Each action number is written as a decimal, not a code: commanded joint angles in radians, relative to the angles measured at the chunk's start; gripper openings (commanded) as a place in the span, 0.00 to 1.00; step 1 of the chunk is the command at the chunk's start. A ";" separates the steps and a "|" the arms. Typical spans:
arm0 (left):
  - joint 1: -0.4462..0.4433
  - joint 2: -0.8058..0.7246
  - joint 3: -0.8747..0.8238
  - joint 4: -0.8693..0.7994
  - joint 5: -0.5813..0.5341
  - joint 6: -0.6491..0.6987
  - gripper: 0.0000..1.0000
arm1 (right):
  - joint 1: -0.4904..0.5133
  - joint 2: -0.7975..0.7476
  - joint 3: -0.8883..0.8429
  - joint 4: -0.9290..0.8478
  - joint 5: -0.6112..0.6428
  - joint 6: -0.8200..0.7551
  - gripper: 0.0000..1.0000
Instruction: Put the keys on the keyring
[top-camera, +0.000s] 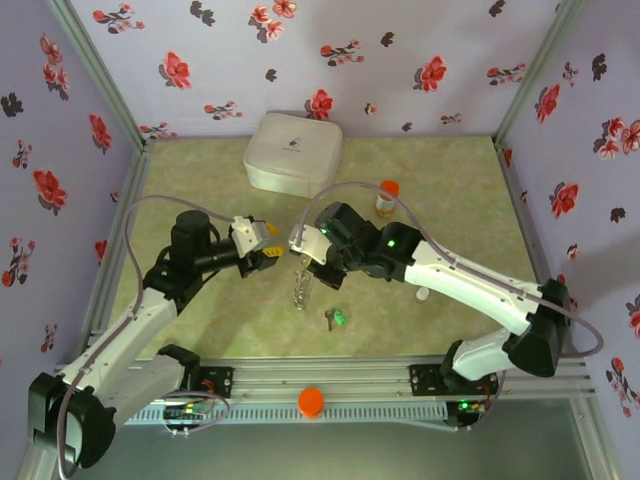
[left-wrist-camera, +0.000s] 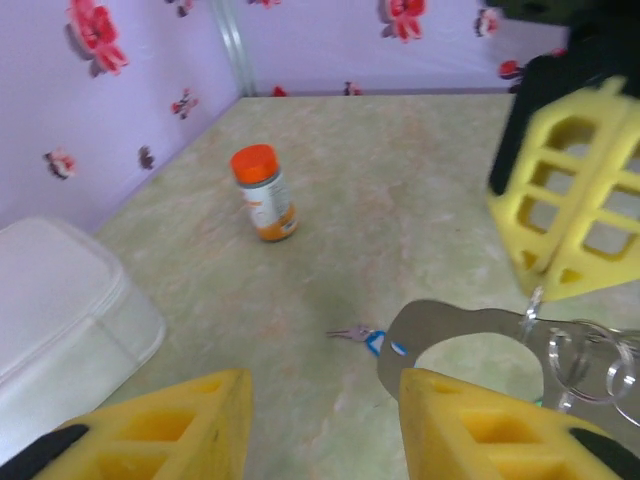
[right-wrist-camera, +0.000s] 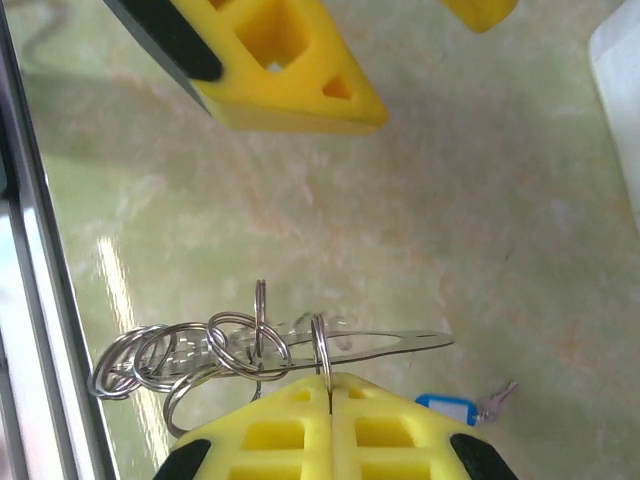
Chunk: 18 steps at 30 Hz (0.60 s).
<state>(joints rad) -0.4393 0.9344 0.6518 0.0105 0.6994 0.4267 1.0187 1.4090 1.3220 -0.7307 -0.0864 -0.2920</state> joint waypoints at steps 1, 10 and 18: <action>-0.011 0.015 -0.012 0.025 0.109 0.044 0.42 | -0.003 0.032 0.083 -0.163 -0.008 -0.048 0.00; -0.051 0.102 -0.066 0.198 0.195 -0.093 0.37 | -0.003 0.099 0.200 -0.232 -0.038 -0.062 0.00; -0.057 0.145 -0.103 0.323 0.261 -0.182 0.33 | -0.001 0.085 0.187 -0.174 -0.035 -0.053 0.00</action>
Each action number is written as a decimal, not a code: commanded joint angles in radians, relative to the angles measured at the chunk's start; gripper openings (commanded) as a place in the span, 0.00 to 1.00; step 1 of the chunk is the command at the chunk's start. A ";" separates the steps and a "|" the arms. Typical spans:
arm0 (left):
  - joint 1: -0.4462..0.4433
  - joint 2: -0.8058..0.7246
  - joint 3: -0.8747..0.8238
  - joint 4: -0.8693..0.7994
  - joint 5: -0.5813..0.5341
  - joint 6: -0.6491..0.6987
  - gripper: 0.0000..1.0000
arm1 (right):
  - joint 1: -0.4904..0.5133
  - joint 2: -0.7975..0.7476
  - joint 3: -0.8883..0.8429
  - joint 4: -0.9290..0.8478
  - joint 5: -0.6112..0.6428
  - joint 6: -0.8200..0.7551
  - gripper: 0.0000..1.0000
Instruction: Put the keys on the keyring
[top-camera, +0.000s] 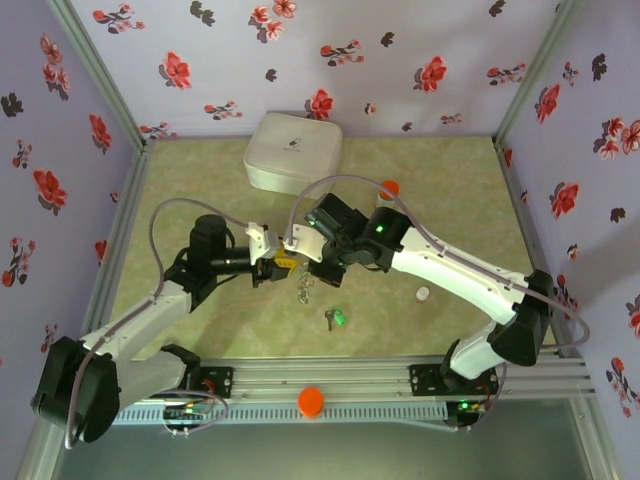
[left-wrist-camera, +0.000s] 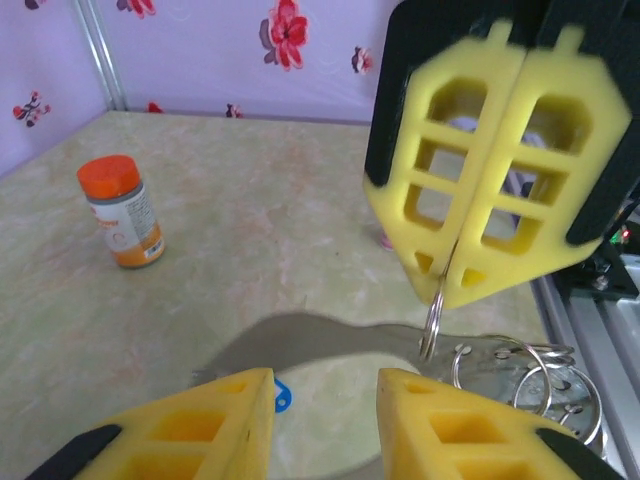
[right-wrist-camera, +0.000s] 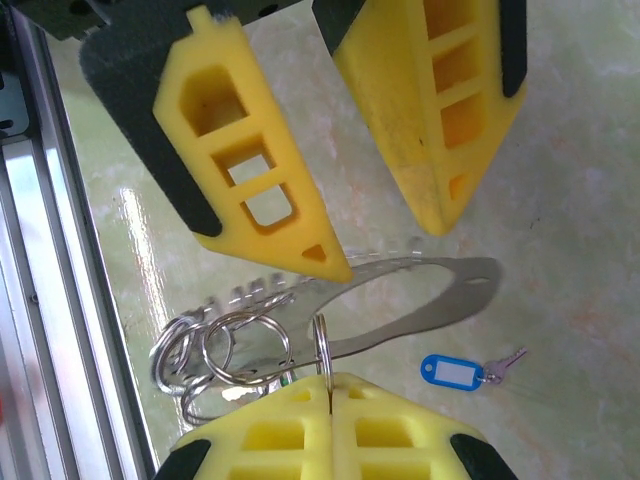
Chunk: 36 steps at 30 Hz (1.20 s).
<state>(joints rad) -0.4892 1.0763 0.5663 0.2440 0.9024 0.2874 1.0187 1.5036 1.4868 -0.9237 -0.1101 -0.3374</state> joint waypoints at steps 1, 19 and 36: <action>-0.009 0.004 -0.021 0.098 0.059 -0.049 0.34 | 0.000 -0.014 0.020 0.026 -0.010 -0.008 0.00; -0.019 -0.017 -0.035 0.051 0.081 0.000 0.32 | 0.011 -0.058 -0.045 0.118 0.071 -0.007 0.00; -0.034 -0.035 -0.045 0.044 0.064 0.042 0.20 | 0.047 -0.057 -0.077 0.161 0.032 -0.036 0.00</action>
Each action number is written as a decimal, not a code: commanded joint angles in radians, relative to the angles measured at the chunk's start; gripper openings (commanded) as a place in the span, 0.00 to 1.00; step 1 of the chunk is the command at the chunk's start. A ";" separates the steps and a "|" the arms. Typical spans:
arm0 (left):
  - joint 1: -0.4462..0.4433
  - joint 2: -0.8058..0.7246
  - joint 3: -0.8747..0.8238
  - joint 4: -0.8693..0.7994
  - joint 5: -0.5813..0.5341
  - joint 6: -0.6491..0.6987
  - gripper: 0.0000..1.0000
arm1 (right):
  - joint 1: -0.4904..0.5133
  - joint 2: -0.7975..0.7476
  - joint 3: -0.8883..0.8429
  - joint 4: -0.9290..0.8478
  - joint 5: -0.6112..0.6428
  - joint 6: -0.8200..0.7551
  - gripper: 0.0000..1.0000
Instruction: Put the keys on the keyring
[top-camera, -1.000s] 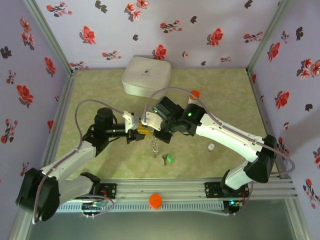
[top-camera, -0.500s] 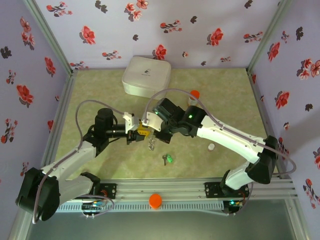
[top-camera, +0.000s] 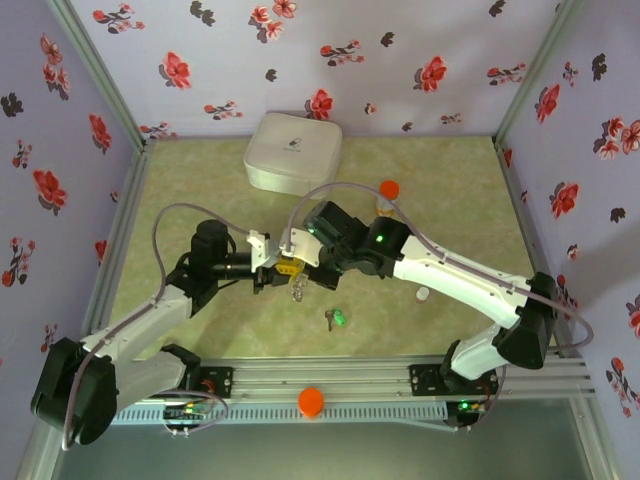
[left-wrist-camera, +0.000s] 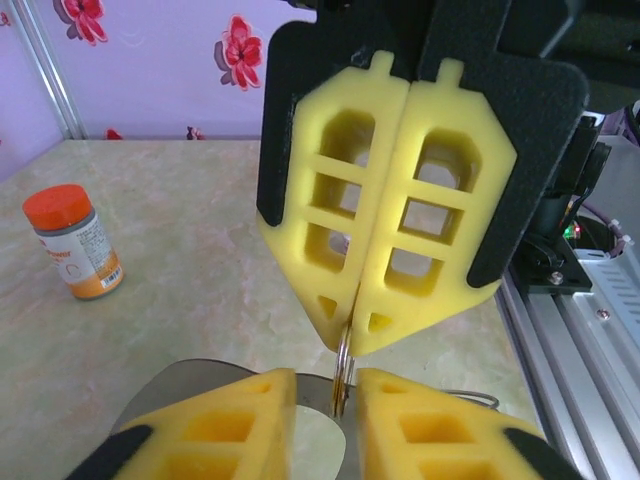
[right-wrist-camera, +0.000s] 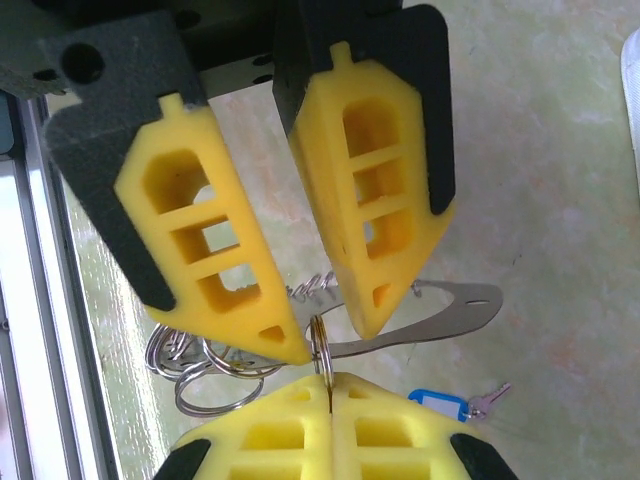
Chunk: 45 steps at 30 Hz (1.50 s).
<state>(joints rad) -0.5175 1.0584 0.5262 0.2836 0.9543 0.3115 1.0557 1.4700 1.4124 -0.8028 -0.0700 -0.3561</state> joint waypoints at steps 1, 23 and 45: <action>-0.006 -0.018 -0.003 -0.002 0.014 0.020 0.18 | 0.010 -0.024 -0.004 0.045 -0.011 -0.018 0.00; -0.031 0.051 -0.084 0.608 0.041 -0.443 0.00 | -0.134 -0.501 -0.688 0.904 -0.197 0.019 0.36; -0.053 0.074 -0.072 0.658 0.071 -0.478 0.00 | -0.134 -0.416 -0.730 1.072 -0.274 0.093 0.20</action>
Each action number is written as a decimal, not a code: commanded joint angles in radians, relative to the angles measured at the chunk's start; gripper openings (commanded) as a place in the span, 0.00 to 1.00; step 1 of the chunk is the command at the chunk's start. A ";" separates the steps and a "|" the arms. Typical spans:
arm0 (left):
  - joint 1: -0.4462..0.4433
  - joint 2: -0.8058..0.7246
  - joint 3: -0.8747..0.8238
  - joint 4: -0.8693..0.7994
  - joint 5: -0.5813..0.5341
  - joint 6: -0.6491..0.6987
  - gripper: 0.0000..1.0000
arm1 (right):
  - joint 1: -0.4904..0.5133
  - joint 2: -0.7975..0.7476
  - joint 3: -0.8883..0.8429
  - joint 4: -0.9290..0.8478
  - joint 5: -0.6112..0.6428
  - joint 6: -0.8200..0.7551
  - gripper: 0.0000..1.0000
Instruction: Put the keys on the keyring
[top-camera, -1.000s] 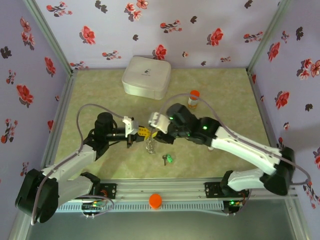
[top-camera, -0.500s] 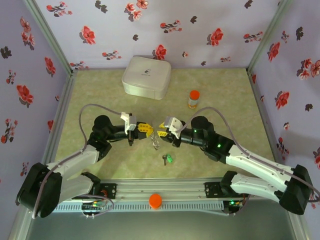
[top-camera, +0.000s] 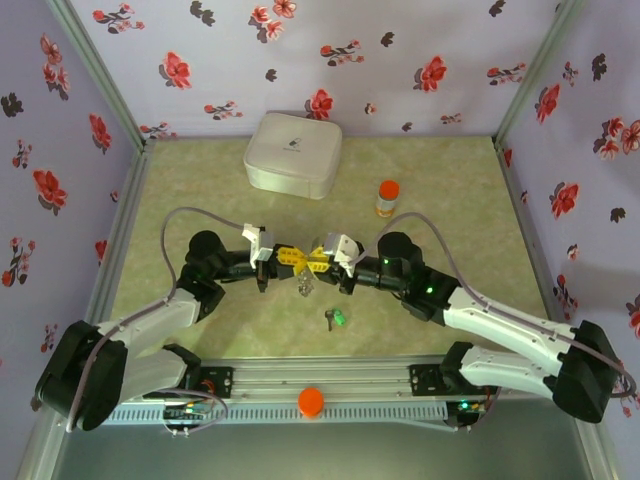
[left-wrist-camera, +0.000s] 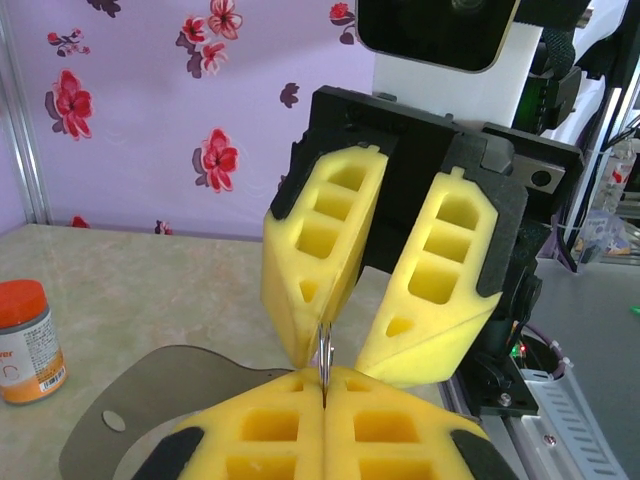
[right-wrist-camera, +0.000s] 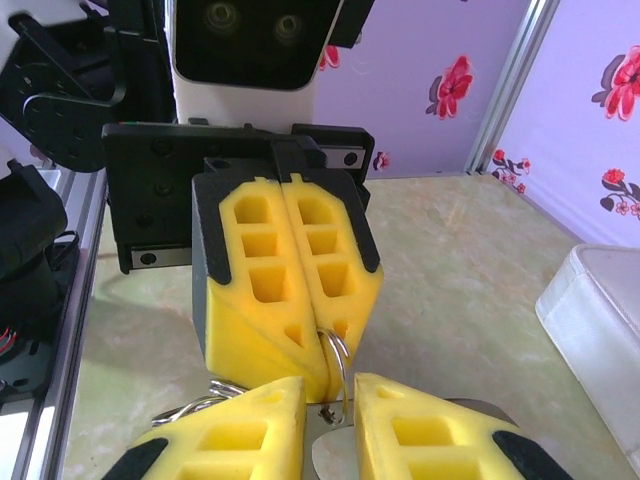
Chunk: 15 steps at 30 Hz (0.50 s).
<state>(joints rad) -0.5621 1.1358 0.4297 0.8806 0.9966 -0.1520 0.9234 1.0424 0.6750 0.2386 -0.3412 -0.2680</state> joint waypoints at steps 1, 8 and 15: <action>-0.010 -0.005 0.024 0.061 0.029 -0.015 0.00 | 0.000 0.014 0.010 0.031 -0.005 0.004 0.19; -0.009 -0.015 0.020 0.010 0.014 0.023 0.31 | -0.001 0.017 0.063 -0.065 -0.022 -0.042 0.00; -0.002 -0.085 0.065 -0.351 -0.046 0.272 0.31 | 0.016 0.032 0.226 -0.417 0.031 -0.201 0.00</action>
<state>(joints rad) -0.5594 1.0874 0.4496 0.6907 0.9680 -0.0196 0.9249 1.0634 0.8066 -0.0208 -0.3473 -0.3710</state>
